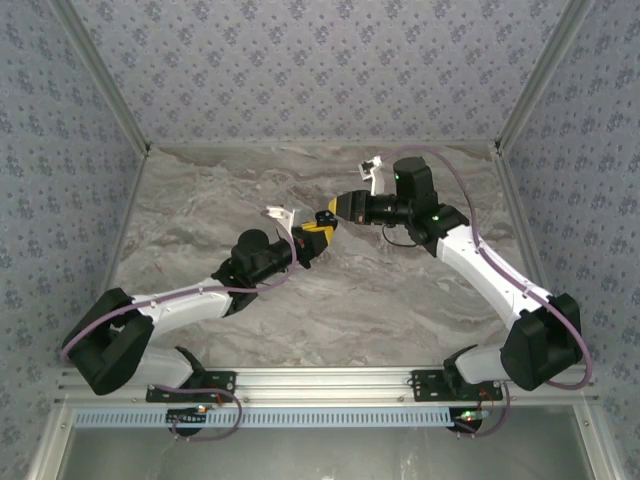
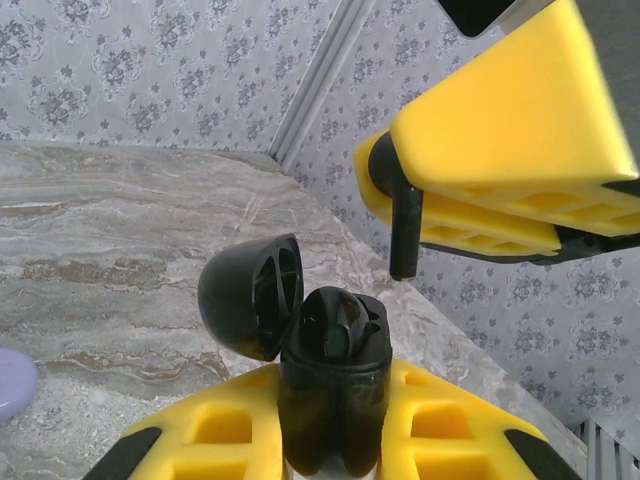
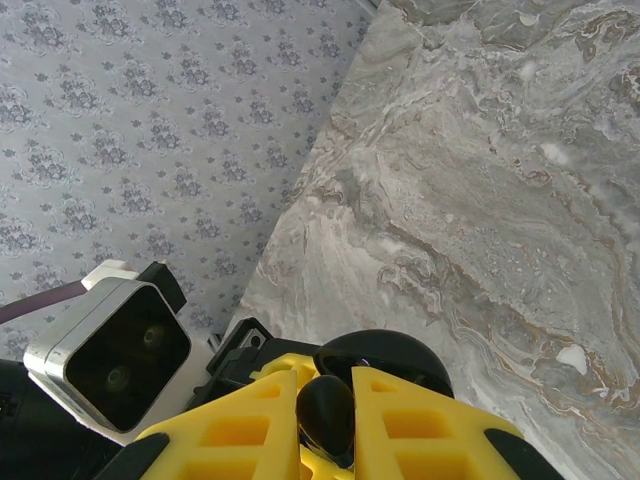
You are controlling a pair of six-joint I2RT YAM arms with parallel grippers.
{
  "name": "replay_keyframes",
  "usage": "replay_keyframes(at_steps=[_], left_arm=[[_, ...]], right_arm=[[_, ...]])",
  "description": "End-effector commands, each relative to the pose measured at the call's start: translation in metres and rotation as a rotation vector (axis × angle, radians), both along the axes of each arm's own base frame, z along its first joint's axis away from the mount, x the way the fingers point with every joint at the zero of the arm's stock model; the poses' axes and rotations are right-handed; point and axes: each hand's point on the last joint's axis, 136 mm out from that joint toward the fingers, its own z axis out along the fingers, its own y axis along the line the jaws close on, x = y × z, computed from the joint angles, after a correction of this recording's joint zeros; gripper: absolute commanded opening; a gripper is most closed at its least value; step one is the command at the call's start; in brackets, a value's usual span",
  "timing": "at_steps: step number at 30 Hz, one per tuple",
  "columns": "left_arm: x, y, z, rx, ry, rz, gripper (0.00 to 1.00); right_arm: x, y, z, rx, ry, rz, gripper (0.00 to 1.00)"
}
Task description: Insert the wireless bluetooth earbuds into the charging case
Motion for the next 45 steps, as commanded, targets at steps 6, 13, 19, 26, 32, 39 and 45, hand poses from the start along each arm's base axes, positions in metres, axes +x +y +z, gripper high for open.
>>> replay_keyframes(at_steps=[6, 13, 19, 26, 32, 39, 45], left_arm=[[-0.005, -0.007, 0.026, -0.057, -0.069, -0.033, 0.17], [-0.006, -0.006, 0.03, -0.072, -0.081, -0.035, 0.17], [-0.007, -0.005, 0.032, -0.079, -0.088, -0.033, 0.17], [-0.007, -0.004, 0.034, -0.09, -0.096, -0.03, 0.17], [-0.007, -0.001, 0.036, -0.103, -0.103, -0.016, 0.17], [-0.009, 0.002, 0.038, -0.109, -0.113, -0.013, 0.17], [-0.009, 0.003, 0.039, -0.116, -0.12, -0.011, 0.17]], right_arm=[[0.0, 0.007, 0.01, 0.015, -0.007, 0.018, 0.19], [0.0, 0.008, 0.007, 0.011, 0.0, 0.021, 0.19], [-0.001, 0.007, 0.006, 0.007, 0.0, 0.021, 0.19], [-0.002, 0.008, 0.005, 0.003, 0.006, 0.026, 0.19], [-0.004, 0.007, 0.002, -0.006, 0.012, 0.027, 0.19], [-0.006, 0.007, -0.001, -0.018, 0.016, 0.029, 0.2], [-0.007, 0.006, -0.001, -0.027, 0.014, 0.027, 0.22]])
